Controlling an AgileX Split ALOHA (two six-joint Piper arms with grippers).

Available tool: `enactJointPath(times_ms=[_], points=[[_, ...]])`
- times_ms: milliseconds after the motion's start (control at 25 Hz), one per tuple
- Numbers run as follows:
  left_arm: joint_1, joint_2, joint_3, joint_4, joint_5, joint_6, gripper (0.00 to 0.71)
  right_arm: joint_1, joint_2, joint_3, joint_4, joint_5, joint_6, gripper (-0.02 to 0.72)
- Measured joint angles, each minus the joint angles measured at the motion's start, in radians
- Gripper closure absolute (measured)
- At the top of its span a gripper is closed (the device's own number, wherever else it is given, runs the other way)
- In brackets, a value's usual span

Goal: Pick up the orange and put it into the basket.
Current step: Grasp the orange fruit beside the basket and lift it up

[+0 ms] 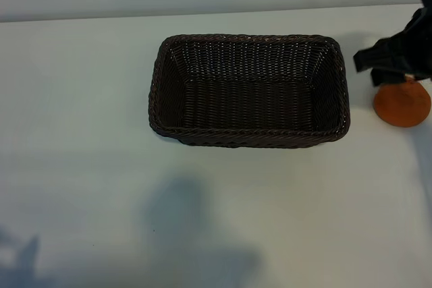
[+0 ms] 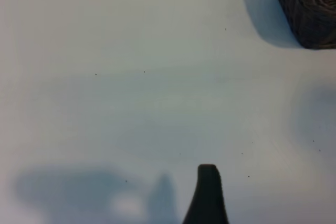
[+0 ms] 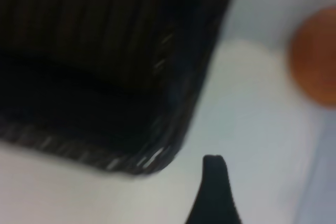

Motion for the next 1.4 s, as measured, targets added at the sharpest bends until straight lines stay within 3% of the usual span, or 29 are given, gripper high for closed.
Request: enactJointPath(times_ms=[400, 760, 960, 1400], points=[[0.000, 0.000, 0.000, 0.000, 0.000, 0.000, 0.116, -0.143, 0.194, -0.006, -0.027, -0.076, 0.012, 0.176], [0.000, 0.000, 0.000, 0.000, 0.000, 0.000, 0.116, -0.150, 0.329, -0.042, -0.015, -0.151, -0.009, 0.176], [0.000, 0.000, 0.000, 0.000, 0.000, 0.000, 0.116, -0.150, 0.371, -0.043, -0.021, -0.220, 0.025, 0.176], [0.000, 0.000, 0.000, 0.000, 0.000, 0.000, 0.116, -0.151, 0.410, -0.119, -0.076, -0.229, 0.074, 0.126]])
